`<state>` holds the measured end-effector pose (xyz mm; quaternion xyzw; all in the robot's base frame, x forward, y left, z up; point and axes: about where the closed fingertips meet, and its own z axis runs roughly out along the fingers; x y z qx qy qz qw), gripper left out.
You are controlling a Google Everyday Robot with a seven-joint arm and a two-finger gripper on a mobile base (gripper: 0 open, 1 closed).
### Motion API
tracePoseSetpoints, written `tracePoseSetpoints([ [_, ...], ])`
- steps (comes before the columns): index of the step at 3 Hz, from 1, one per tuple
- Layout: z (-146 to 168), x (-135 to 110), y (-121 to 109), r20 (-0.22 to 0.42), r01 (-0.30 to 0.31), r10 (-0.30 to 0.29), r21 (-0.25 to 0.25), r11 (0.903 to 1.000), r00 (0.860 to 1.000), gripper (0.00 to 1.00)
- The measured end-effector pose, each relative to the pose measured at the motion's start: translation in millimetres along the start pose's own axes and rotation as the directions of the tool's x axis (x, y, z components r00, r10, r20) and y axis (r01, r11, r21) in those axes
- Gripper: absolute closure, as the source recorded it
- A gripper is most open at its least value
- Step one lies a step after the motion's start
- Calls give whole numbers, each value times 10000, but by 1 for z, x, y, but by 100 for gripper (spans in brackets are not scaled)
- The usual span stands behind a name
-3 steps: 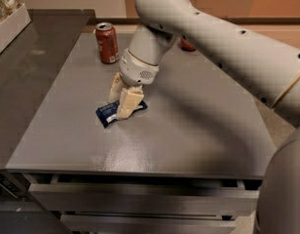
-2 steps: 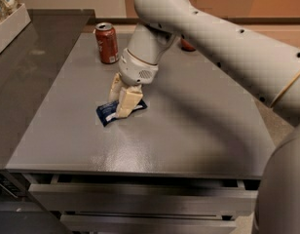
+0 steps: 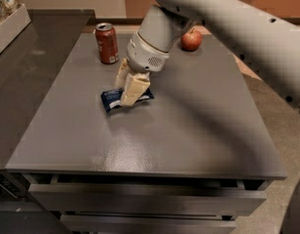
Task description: Pick rxbar blueberry
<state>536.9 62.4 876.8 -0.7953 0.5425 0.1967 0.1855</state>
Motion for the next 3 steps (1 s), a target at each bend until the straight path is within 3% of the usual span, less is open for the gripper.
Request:
tracePoseSetpoints([
  [2, -66, -20, -8, 56, -238, 233, 1196, 9925, 9997, 100],
  [3, -99, -28, -11, -8, -187, 191, 1814, 9832, 9998, 100],
])
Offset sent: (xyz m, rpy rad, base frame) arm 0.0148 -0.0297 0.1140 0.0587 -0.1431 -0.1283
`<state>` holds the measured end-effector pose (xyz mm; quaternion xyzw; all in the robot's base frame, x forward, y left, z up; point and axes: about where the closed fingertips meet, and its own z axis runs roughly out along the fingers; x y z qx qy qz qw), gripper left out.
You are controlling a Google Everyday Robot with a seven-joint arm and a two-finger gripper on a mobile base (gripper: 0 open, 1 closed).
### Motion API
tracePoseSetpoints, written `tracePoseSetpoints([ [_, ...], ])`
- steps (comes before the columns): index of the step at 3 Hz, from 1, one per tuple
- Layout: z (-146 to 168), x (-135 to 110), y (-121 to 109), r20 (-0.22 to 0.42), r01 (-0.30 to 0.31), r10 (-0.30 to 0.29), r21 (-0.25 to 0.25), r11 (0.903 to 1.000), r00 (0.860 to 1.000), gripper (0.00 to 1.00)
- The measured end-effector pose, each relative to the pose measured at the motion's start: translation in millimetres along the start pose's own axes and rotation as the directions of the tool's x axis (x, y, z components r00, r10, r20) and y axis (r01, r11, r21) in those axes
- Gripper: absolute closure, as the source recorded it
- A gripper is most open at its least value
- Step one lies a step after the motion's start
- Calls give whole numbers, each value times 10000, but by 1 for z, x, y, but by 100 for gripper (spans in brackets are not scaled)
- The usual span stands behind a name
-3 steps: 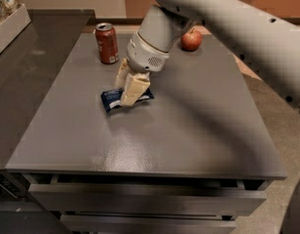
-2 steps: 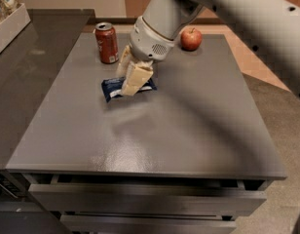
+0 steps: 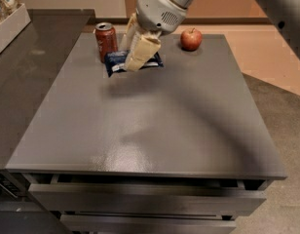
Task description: Pick rxbar blueberry
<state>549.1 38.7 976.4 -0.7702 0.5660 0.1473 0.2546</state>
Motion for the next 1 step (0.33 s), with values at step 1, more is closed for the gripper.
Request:
tracePoseSetpoints([
  [1, 0, 0, 0, 0, 1, -1, 1, 10000, 10000, 100],
])
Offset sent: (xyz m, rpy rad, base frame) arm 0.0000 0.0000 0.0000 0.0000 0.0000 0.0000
